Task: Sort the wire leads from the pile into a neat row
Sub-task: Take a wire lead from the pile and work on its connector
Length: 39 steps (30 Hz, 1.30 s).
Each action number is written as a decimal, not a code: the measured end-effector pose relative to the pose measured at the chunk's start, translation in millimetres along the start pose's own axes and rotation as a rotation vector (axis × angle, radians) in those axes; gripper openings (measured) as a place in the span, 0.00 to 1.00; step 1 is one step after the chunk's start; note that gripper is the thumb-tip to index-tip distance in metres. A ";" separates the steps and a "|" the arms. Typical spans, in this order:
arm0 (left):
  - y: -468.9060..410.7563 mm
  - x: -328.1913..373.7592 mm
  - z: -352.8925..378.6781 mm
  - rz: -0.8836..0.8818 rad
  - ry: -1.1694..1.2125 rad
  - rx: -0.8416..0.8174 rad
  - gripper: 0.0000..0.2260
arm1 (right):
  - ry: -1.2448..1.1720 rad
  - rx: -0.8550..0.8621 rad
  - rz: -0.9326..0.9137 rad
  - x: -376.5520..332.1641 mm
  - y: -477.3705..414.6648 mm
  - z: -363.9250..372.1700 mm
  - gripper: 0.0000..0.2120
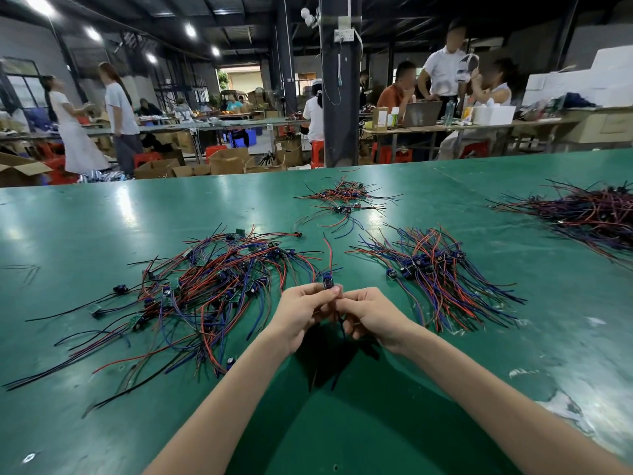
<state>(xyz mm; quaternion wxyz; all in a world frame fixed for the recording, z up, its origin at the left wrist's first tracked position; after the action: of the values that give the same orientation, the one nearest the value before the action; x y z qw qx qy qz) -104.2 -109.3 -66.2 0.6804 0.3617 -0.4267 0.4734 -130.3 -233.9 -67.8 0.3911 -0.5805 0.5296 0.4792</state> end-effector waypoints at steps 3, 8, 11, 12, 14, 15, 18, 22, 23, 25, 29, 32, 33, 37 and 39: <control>0.6 -1.6 1.1 -0.016 0.017 -0.026 0.07 | 0.028 0.028 -0.032 -0.7 0.0 0.5 0.11; -0.1 -3.5 1.1 -0.008 -0.033 -0.003 0.10 | 0.103 0.042 -0.077 -1.0 -1.0 3.3 0.13; -0.3 -3.0 0.4 0.006 -0.023 0.010 0.06 | 0.098 0.023 -0.086 -0.9 -1.4 4.6 0.12; -0.4 -2.6 0.3 0.011 -0.014 0.013 0.05 | 0.102 0.018 -0.084 -0.7 -1.3 5.1 0.12; 0.0 -2.4 1.2 0.024 0.005 0.013 0.05 | 0.101 0.016 -0.069 0.7 -1.9 6.2 0.11; 0.1 -2.6 1.9 0.030 0.015 0.014 0.05 | 0.089 0.021 -0.052 1.5 -2.4 6.5 0.12; 0.1 -3.5 3.3 0.051 0.042 0.034 0.05 | -0.020 0.024 0.030 3.8 -4.2 8.1 0.15; -0.9 -4.1 2.0 0.090 0.038 0.056 0.07 | -0.199 -0.051 0.133 3.3 -4.4 11.5 0.10; -1.0 -4.2 1.2 0.096 0.018 0.063 0.07 | -0.218 -0.072 0.147 2.5 -4.2 11.8 0.10; -1.8 -2.8 -1.0 0.111 0.001 0.080 0.07 | -0.218 -0.110 0.158 0.6 -2.1 11.4 0.11; -7.4 5.2 -10.3 0.159 0.076 0.149 0.07 | -0.147 -0.180 0.111 -3.4 4.3 14.6 0.11; -9.7 7.5 -13.7 0.173 0.092 0.177 0.07 | -0.070 -0.188 0.044 -4.2 6.1 17.1 0.10; -10.4 9.0 -15.6 0.179 0.107 0.192 0.07 | -0.038 -0.190 0.023 -4.0 6.3 18.7 0.10; -15.4 16.8 -27.9 0.177 0.185 0.252 0.06 | 0.206 -0.186 -0.075 -0.6 10.7 27.8 0.12; -15.7 17.7 -32.2 0.165 0.183 0.261 0.05 | 0.359 -0.147 -0.171 -1.6 12.3 30.7 0.10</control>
<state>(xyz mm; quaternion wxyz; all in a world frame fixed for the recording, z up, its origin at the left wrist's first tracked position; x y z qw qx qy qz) -78.2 -79.1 -63.3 0.6225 0.3660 -0.3264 0.6099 -146.8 -205.7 -72.8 0.2861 -0.7264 0.5032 0.3705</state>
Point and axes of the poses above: each hand's wrist, its own y-axis away from the middle knuckle, its own z-axis out of the palm, x = y × z, the point moved 2 cm from there along -y, towards the middle knuckle, and after that the axes turned 8 degrees about y, right-handed, at the moved point
